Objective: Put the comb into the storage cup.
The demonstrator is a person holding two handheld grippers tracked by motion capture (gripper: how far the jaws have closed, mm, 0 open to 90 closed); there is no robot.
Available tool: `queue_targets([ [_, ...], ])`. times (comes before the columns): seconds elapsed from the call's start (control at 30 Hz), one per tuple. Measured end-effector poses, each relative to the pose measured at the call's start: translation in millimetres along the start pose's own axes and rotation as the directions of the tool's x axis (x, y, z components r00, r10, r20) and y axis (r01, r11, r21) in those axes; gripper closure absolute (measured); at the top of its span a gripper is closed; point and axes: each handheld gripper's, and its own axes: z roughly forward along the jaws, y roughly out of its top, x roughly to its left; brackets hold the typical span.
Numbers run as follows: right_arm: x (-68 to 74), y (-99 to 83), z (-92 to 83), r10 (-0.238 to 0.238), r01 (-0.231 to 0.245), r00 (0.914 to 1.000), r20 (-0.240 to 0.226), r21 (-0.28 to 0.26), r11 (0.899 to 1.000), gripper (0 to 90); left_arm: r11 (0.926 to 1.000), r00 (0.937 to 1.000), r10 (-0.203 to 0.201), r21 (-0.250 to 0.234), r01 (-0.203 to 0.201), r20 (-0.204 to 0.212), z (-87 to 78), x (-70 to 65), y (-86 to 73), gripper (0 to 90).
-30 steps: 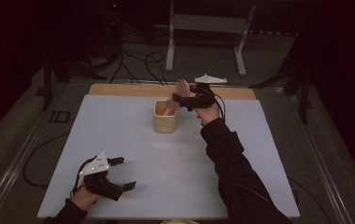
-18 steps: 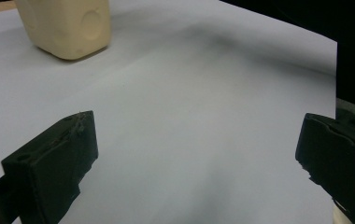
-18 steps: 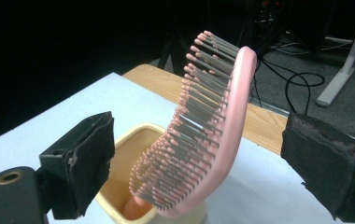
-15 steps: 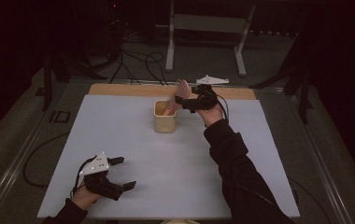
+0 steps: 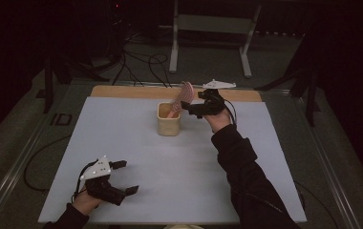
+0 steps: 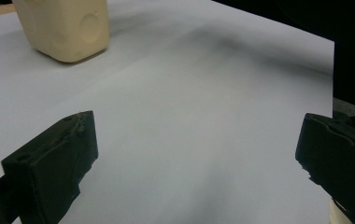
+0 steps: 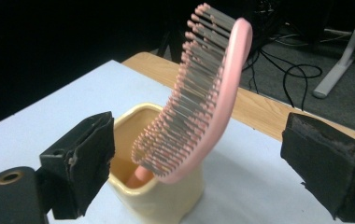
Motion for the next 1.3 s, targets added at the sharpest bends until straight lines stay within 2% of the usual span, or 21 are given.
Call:
queue_targets([
  [0.47,-2.0,-15.1,-10.6,-0.007,0.007,1.0000,0.006,0.014,1.000,10.0,1.0000,1.0000,-0.001,-0.001,0.001,0.001,-0.1,-0.4,0.3,0.0],
  [1.07,-0.1,-52.9,-24.6,0.015,-0.014,0.9992,-0.038,0.035,0.999,10.0,1.0000,1.0000,-0.001,-0.002,0.001,0.001,-0.9,-0.2,0.5,0.0],
  [1.3,1.8,-69.0,-31.0,0.010,-0.007,0.9986,-0.052,0.048,0.999,10.1,1.0000,1.0000,0.001,0.000,-0.001,0.001,-0.8,-0.6,0.6,0.0],
])
